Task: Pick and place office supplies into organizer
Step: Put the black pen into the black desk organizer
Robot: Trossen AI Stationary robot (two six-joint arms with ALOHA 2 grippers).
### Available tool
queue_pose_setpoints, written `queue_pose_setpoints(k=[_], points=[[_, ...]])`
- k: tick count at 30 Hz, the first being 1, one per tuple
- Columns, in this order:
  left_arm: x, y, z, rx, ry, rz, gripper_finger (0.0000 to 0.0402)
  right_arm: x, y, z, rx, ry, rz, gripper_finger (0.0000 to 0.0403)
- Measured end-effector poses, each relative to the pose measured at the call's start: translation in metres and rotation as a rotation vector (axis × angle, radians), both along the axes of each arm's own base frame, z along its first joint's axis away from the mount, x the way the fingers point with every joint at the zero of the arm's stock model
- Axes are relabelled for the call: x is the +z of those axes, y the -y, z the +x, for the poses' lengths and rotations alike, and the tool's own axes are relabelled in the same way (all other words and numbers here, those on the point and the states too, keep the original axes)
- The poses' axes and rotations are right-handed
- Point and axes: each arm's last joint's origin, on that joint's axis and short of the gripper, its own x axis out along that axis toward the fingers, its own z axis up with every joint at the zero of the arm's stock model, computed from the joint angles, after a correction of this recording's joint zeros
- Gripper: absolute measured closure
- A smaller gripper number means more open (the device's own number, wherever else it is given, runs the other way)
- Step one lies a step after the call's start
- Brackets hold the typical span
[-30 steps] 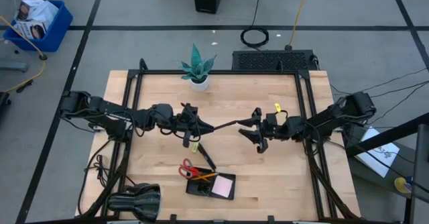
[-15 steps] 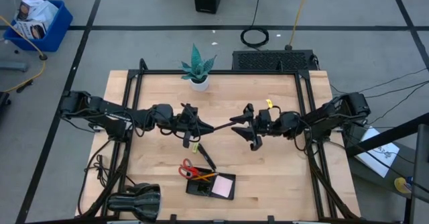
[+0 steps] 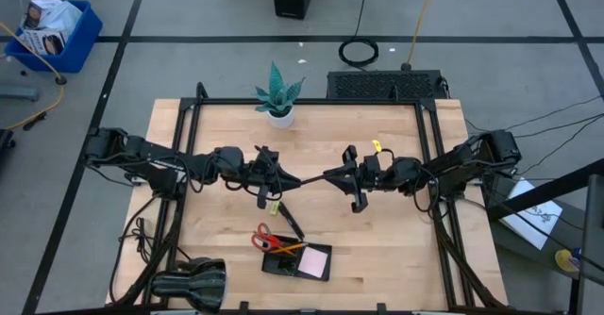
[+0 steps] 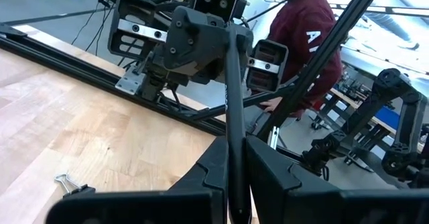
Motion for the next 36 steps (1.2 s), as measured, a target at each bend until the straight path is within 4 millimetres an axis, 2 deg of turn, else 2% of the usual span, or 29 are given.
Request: queue_pose_setpoints(k=[3,11,14,19,26,31,36], points=[[0.000,0.000,0.000,0.000,-0.001,-0.002,0.0361,0.000,0.000,0.000,-0.006,0.001,-0.014,0.0379],[0.000,0.000,0.000,0.001,-0.008,-0.028,0.0353,-0.001,0.000,0.000,-0.007,-0.007,-0.020,0.0368],[0.000,-0.001,0.000,0.004,-0.015,-0.049,0.0323,-0.002,0.000,0.001,-0.008,-0.017,-0.037,0.0365],[-0.004,-0.009,-0.001,0.021,-0.074,-0.121,0.0247,-0.003,-0.001,0.001,-0.004,-0.033,-0.053,0.0375],[-0.004,-0.024,-0.009,0.040,-0.157,-0.115,0.0150,-0.001,-0.009,-0.002,0.061,-0.076,-0.073,0.0368],[-0.001,-0.029,-0.015,0.075,-0.183,-0.114,0.0114,-0.002,-0.028,0.000,0.085,-0.152,-0.153,0.0375],[0.007,-0.035,-0.024,0.106,-0.178,-0.077,0.0104,0.006,-0.045,0.013,0.078,-0.250,-0.222,0.0369]])
